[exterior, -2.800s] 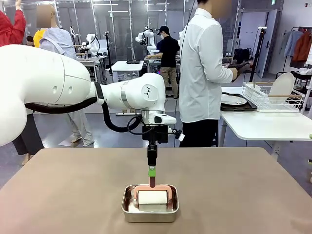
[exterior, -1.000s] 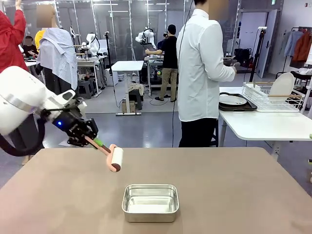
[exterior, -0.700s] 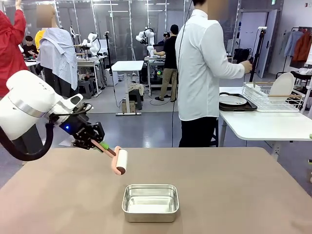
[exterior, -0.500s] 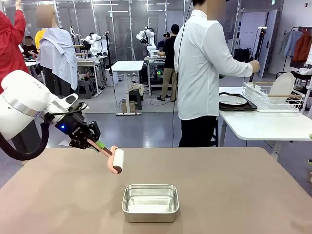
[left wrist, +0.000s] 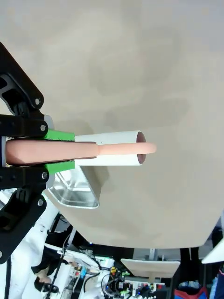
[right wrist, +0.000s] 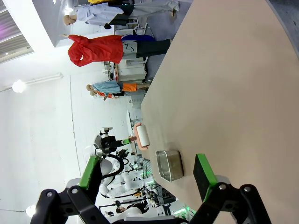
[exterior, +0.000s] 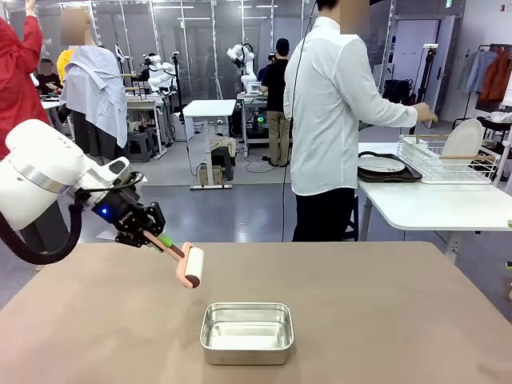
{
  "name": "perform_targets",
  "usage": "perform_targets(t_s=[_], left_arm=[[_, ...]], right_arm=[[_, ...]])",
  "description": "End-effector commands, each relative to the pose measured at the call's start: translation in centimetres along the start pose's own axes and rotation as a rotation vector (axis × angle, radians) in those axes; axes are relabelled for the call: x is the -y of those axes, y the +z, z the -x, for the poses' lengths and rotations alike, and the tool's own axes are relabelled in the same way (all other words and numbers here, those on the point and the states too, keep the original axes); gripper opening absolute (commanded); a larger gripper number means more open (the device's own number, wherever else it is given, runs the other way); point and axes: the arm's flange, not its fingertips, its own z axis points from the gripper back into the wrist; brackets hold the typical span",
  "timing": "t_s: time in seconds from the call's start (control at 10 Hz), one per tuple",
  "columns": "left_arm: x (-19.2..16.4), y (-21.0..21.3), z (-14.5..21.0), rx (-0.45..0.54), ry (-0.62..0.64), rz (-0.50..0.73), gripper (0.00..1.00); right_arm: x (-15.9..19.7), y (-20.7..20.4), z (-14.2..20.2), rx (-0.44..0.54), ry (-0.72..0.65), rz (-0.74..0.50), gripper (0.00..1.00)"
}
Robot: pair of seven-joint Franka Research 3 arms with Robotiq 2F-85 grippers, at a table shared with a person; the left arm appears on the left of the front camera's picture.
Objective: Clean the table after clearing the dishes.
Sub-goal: When the right (or left) Handle tray is removed, use the right hand (or left hand) to clean the right (or left) side of the table with the Lint Roller.
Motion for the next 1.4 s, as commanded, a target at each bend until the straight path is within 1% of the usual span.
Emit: perform_targets(t_s=[0.0,0.3,0.4,0.7,1.0,1.1,1.3], left_arm=[[-1.8,-0.8,-2.3,-0.064,-0.045,0.045,0.2],[-3.6,-3.0,-2.9,-0.067,0.013,0.068,0.2],[-4.5,-3.8,-3.0,-0.066,0.035,0.079,0.2],[-8.0,-4.9,-2.7,-0.057,0.06,0.054,0.2],[-13.3,-4.2,-3.5,-0.096,0.073,0.078,0.2],[-14.9,-3.4,-3.5,-0.106,0.065,0.07,0.2],[-17.8,-0.7,-3.7,-0.118,0.046,0.122,0.2]], right_arm=[[-0.1,0.1,0.3,-0.01,0.019,-0.001,1.0],[-0.1,0.1,0.3,-0.01,0.019,-0.001,1.0],[-0.1,0.1,0.3,-0.01,0.019,-0.001,1.0],[-0.1,0.1,0.3,-0.01,0.019,-0.001,1.0],[-0.1,0.1,0.3,-0.01,0.019,-0.001,1.0],[-0.1,0.1,0.3,-0.01,0.019,-0.001,1.0],[-0.1,0.1,0.3,-0.01,0.019,-0.001,1.0]])
